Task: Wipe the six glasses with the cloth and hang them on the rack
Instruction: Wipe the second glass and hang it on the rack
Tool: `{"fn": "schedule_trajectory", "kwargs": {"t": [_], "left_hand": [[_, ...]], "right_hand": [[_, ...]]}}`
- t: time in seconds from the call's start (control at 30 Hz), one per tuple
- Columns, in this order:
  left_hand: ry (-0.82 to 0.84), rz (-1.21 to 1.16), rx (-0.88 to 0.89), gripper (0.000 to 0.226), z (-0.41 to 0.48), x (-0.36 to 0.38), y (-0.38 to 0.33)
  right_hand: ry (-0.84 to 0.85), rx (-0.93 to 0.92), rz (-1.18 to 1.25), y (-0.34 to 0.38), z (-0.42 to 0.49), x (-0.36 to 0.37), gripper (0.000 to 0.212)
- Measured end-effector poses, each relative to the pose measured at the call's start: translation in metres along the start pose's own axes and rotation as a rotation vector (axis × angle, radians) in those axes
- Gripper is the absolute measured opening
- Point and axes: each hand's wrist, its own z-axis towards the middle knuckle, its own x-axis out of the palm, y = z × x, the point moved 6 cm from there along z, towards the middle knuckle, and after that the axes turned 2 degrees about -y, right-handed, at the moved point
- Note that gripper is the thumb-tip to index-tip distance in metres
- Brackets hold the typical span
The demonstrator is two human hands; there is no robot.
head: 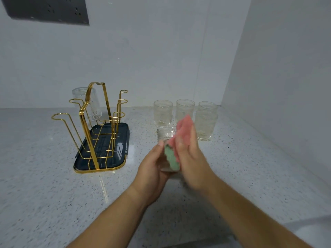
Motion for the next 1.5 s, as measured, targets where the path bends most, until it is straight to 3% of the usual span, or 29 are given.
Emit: {"fn": "schedule_trajectory", "kwargs": {"t": [0.1,0.2,0.3,0.43,0.53,0.6,0.77,0.9,1.03,1.13,1.27,1.4,1.5], "left_hand": [[0.023,-0.119,0.012,0.057,-0.002,0.004,-0.003],[0.049,-0.087,0.021,0.06,-0.004,0.009,-0.005],[0.054,0.005,0.009,0.087,-0.001,0.008,-0.004],[0.048,0.02,-0.011,0.059,0.001,0.009,-0.001],[-0.005,-0.088,-0.037,0.054,-0.001,0.005,-0.005],[-0.007,-0.115,-0.059,0.06,-0.003,0.002,-0.008],[-0.058,-0.103,-0.1,0.092,-0.001,-0.001,-0.003],[0.021,-0.055,-0.134,0.064,-0.001,0.006,0.0],[0.029,-0.098,-0.107,0.058,-0.004,0.008,-0.003],[0.01,-0.107,-0.101,0.069,-0.001,0.0,-0.002],[-0.069,-0.151,-0.116,0.108,0.003,-0.007,0.001],[-0.045,-0.094,-0.111,0.089,0.003,-0.005,0.002],[0.032,-0.064,-0.155,0.062,-0.001,0.007,0.002]], "right_hand": [[0.087,-0.02,-0.127,-0.017,-0.024,0.015,0.087],[0.098,-0.019,-0.145,-0.021,-0.031,0.008,0.073],[0.087,0.038,-0.083,-0.005,-0.021,0.001,0.069],[-0.056,0.031,-0.036,0.012,0.014,-0.015,0.098],[0.017,-0.01,-0.132,0.011,0.009,0.001,0.09],[0.06,-0.064,-0.261,0.006,-0.009,0.013,0.084],[0.079,-0.143,-0.368,-0.014,-0.031,0.008,0.098],[0.08,0.014,-0.112,-0.002,-0.016,-0.007,0.076],[0.001,0.05,0.071,0.009,0.012,-0.011,0.057],[0.052,0.01,0.064,-0.002,0.0,0.007,0.081],[0.101,-0.111,-0.158,-0.016,-0.029,0.014,0.073],[0.123,-0.089,-0.143,-0.017,-0.036,0.005,0.056],[0.076,0.012,0.018,-0.002,-0.014,-0.011,0.064]]}}
